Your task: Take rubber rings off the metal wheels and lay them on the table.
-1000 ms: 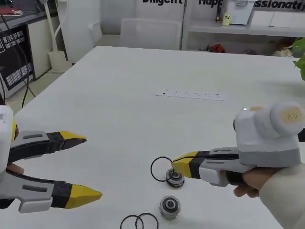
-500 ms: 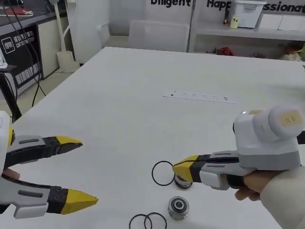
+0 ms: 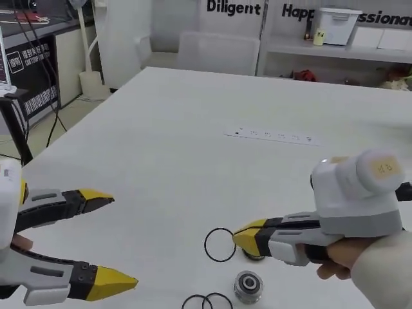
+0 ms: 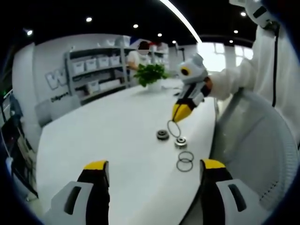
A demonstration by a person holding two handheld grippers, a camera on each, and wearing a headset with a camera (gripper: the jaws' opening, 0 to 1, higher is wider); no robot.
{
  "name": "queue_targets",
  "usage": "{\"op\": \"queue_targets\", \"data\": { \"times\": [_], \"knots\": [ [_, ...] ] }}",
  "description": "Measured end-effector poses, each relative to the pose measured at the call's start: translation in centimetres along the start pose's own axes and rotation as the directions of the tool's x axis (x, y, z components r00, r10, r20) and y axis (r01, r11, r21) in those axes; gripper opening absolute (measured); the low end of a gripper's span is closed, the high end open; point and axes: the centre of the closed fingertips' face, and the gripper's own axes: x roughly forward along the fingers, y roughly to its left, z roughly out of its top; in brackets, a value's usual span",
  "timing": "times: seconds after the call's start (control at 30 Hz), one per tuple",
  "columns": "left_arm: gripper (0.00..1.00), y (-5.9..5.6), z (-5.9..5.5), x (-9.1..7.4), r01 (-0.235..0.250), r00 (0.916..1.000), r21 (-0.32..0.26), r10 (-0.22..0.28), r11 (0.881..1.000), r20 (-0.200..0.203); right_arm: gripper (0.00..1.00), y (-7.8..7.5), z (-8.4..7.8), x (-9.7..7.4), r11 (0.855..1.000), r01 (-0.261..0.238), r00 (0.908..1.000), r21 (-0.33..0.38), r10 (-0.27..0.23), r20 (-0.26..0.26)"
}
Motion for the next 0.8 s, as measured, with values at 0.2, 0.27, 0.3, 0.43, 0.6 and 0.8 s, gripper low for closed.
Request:
{"op": "queue_targets", "data": {
  "times": [0.2,0.27,0.3,0.43,0.6,0.8],
  "knots": [
    [0.81,0.1,-0.6,-0.2,0.005,1.0,-0.005,-0.005,1.0,-0.007,0.0,0.1,-0.3,0.9,1.0,-0.014,0.9997,0.004,0.014,-0.02],
    [0.82,0.0,-0.8,-0.2,0.01,0.9999,-0.006,-0.01,1.0,-0.01,0.0,0.1,-0.5,1.2,1.0,-0.016,0.9994,0.011,0.017,-0.03],
    [0.82,0.0,-0.9,-0.3,0.014,0.9998,-0.006,-0.014,1.0,-0.011,0.0,0.1,-0.5,1.3,1.0,-0.017,0.9993,0.009,0.017,-0.034],
    [0.82,0.0,-1.4,-0.3,0.017,0.9997,-0.009,-0.017,1.0,-0.018,0.0,0.2,-0.9,2.1,1.0,-0.028,0.998,0.013,0.028,-0.057],
    [0.82,0.2,-1.6,-0.3,0.017,0.9997,-0.015,-0.017,1.0,-0.016,0.0,0.3,-1.5,3.0,0.999,-0.04,0.9952,0.008,0.04,-0.089],
    [0.82,0.4,-1.6,-0.1,0.019,0.9997,-0.013,-0.02,1.0,-0.016,0.0,0.4,-2.2,3.9,0.998,-0.056,0.9917,0.007,0.056,-0.115]
  ]
}}
